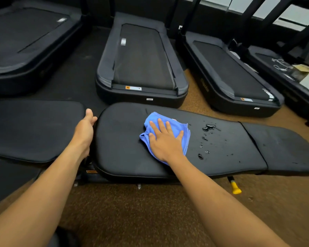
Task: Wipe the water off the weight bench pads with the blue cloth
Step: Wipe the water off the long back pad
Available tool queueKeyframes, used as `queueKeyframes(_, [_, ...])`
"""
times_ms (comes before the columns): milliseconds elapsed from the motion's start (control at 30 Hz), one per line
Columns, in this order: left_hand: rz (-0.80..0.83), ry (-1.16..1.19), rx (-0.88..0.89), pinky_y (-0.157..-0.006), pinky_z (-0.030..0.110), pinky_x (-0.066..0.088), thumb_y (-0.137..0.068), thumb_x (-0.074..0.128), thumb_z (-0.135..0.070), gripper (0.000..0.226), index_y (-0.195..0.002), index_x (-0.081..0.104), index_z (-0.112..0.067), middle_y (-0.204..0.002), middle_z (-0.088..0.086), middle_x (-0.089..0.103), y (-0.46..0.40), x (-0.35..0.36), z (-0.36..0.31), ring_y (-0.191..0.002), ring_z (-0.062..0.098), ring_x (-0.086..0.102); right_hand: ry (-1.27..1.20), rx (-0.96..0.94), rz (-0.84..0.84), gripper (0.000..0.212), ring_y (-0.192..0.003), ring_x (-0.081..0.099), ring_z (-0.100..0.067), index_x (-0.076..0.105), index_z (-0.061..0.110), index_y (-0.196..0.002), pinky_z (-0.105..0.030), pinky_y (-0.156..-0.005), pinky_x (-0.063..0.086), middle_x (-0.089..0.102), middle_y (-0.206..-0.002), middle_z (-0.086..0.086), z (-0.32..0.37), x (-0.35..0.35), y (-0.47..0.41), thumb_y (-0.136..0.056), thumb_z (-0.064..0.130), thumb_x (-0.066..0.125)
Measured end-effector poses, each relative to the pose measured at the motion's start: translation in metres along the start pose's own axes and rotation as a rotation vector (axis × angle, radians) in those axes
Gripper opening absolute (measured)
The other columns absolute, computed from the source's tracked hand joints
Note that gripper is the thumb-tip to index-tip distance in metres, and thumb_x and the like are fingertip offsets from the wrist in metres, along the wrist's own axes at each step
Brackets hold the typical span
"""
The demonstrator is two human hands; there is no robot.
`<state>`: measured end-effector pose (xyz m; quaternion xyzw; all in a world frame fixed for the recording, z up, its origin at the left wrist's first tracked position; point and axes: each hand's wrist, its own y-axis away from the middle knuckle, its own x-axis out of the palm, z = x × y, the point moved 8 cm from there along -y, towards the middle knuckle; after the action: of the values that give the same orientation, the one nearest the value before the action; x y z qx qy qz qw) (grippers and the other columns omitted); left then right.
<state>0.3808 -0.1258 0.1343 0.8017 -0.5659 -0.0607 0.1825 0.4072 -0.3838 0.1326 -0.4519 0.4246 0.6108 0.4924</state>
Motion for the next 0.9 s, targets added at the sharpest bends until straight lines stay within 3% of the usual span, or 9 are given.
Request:
queueKeyframes(233, [-0.027, -0.044, 0.025, -0.098, 0.026, 0.031, -0.106, 0.026, -0.057, 0.072, -0.155, 0.034, -0.005, -0.158, 0.004, 0.041, 0.000, 0.003, 0.001, -0.142, 0.016, 0.038, -0.017, 0.149, -0.038, 0.055, -0.156, -0.007, -0.015, 0.011, 0.042, -0.160, -0.068, -0.117, -0.005, -0.002, -0.169, 0.013, -0.055, -0.010, 0.018, -0.105, 0.049, 0.018])
queueKeyframes(533, [-0.055, -0.036, 0.027, -0.092, 0.029, 0.037, -0.103, 0.031, -0.061, 0.069, -0.149, 0.044, -0.011, -0.135, -0.002, 0.057, 0.000, 0.003, 0.003, -0.111, 0.011, 0.053, -0.023, 0.319, -0.073, 0.055, -0.156, -0.007, -0.015, 0.011, 0.043, -0.159, -0.069, -0.116, -0.007, -0.003, -0.170, 0.012, -0.118, -0.026, 0.034, -0.104, 0.050, 0.016])
queueKeyframes(667, [-0.068, -0.054, 0.034, -0.092, 0.032, 0.041, -0.103, 0.032, -0.061, 0.044, -0.114, 0.059, -0.028, -0.103, -0.010, 0.063, 0.005, 0.008, 0.004, -0.093, 0.007, 0.059, -0.016, 0.334, -0.062, 0.057, -0.156, -0.009, -0.017, 0.010, 0.041, -0.160, -0.070, -0.115, -0.009, -0.004, -0.170, 0.010, -0.112, -0.025, 0.034, -0.104, 0.051, 0.017])
queueKeyframes(800, [-0.077, -0.090, 0.041, -0.110, 0.040, 0.041, -0.099, 0.035, -0.067, 0.049, -0.120, 0.060, -0.031, -0.116, -0.006, 0.064, 0.006, 0.006, 0.003, -0.117, 0.018, 0.058, -0.003, 0.337, -0.045, 0.059, -0.156, -0.010, -0.022, 0.008, 0.039, -0.160, -0.073, -0.114, -0.009, -0.006, -0.170, 0.006, -0.108, -0.024, 0.033, -0.104, 0.051, 0.017])
queueKeyframes(900, [-0.082, -0.089, 0.046, -0.106, 0.037, 0.041, -0.102, 0.033, -0.063, 0.051, -0.127, 0.060, -0.028, -0.103, -0.010, 0.061, 0.007, 0.007, 0.003, -0.111, 0.017, 0.057, -0.002, 0.332, -0.032, 0.060, -0.156, -0.011, -0.027, 0.006, 0.036, -0.160, -0.074, -0.113, -0.008, -0.007, -0.170, 0.002, -0.098, -0.023, 0.031, -0.103, 0.052, 0.016])
